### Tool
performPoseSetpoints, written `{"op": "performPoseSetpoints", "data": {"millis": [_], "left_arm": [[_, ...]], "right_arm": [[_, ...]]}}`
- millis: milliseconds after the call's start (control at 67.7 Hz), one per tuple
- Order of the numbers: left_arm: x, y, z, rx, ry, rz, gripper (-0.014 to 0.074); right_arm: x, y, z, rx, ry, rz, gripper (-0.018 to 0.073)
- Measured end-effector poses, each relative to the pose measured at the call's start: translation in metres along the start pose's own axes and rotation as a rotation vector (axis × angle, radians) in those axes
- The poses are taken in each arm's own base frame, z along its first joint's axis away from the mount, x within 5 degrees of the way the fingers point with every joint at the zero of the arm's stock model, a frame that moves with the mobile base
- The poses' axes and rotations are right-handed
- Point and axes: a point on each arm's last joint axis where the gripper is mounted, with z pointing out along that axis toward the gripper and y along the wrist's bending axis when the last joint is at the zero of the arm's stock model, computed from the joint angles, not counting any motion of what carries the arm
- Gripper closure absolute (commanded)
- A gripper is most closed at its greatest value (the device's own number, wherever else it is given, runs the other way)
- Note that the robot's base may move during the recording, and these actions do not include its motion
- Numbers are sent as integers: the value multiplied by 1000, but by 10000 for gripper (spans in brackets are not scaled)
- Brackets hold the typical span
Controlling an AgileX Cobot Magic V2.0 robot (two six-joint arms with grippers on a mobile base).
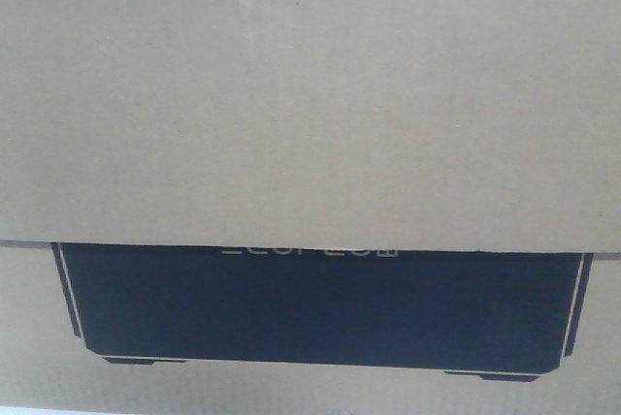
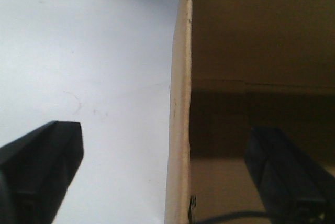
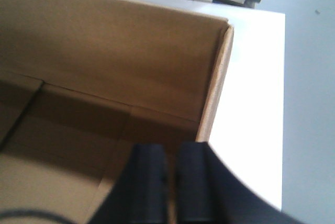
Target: Grab box from left shelf to table start
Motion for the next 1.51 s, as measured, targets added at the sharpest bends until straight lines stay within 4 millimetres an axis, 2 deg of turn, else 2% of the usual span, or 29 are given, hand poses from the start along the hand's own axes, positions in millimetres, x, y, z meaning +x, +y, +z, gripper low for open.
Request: {"op": "performPoseSetpoints", "data": {"millis": [74, 177, 295, 517, 635, 768, 1506], "left_arm": [[17, 4, -27, -5, -65, 14, 326], [45, 9, -50, -12, -136, 24, 515], [79, 13, -62, -12, -201, 32, 703], [143, 19, -54, -9, -244, 38, 694], [165, 21, -46, -6, -265, 39, 694], [180, 23, -40, -3, -286, 40, 695], [182, 23, -39, -2, -292, 40, 696]], "right_arm": [[7, 3, -18, 4, -49, -7, 501], [29, 6, -35, 12, -97, -14, 501], [64, 8, -43, 23, -135, -17, 501], [131, 11, -52, 36, -241, -21, 501], [161, 11, -55, 49, -315, -33, 501], [183, 12, -56, 58, -391, -42, 501], [186, 11, -53, 64, -413, -42, 501]]}}
